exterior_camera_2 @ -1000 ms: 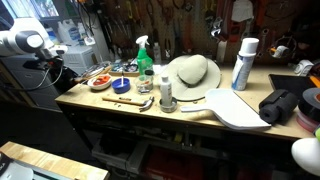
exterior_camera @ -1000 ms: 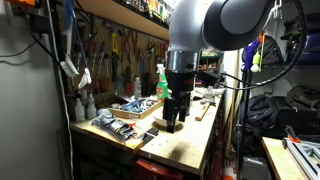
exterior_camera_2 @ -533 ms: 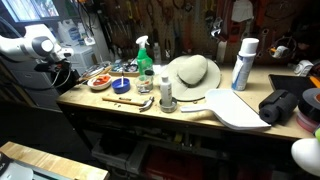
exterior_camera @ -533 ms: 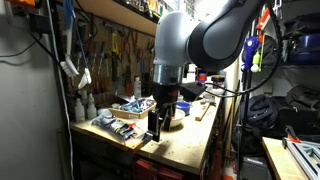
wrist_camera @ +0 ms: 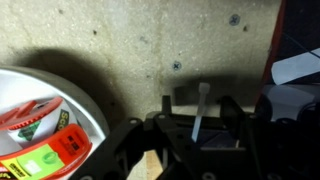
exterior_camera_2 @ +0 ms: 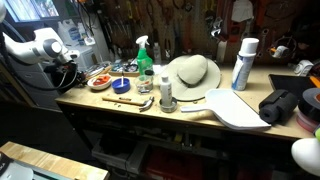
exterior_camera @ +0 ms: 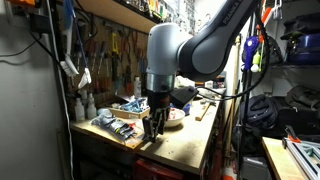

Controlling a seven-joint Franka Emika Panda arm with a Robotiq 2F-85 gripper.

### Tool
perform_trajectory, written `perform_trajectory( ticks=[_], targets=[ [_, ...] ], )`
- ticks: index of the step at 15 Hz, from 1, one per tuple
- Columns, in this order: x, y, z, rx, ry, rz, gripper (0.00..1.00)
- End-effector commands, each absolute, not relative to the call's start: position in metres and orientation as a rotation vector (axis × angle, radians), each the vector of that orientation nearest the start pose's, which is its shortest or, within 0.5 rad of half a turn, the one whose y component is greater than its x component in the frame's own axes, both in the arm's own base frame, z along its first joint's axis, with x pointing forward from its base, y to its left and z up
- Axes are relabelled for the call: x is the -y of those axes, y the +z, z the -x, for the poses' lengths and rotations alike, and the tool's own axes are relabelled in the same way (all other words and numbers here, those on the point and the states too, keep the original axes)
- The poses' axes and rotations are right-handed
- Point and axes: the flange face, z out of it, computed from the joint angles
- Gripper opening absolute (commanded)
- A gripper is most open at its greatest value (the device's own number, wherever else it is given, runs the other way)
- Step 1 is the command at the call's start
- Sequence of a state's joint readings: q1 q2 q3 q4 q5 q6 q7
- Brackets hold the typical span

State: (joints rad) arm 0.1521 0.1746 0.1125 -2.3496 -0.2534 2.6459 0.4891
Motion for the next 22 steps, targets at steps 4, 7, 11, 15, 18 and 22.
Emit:
perform_trajectory(
  ticks=[4, 7, 11, 15, 18, 22],
  targets=[
    [-0.145, 0.264, -0.511, -0.063, -0.262, 3.188, 0.05],
    [-0.146, 0.284, -0.506, -0.033, -0.293, 3.193, 0.03],
    [-0.124, 0.34, -0.503, -0.099, -0.406, 3.199, 0.04],
    [-0.097, 0.391, -0.501, -0.204, -0.515, 3.18, 0.04],
    [-0.065, 0.407, -0.497, -0.267, -0.481, 3.239, 0.04],
    [-0.019, 0.406, -0.479, -0.309, -0.299, 3.353, 0.04]
  ],
)
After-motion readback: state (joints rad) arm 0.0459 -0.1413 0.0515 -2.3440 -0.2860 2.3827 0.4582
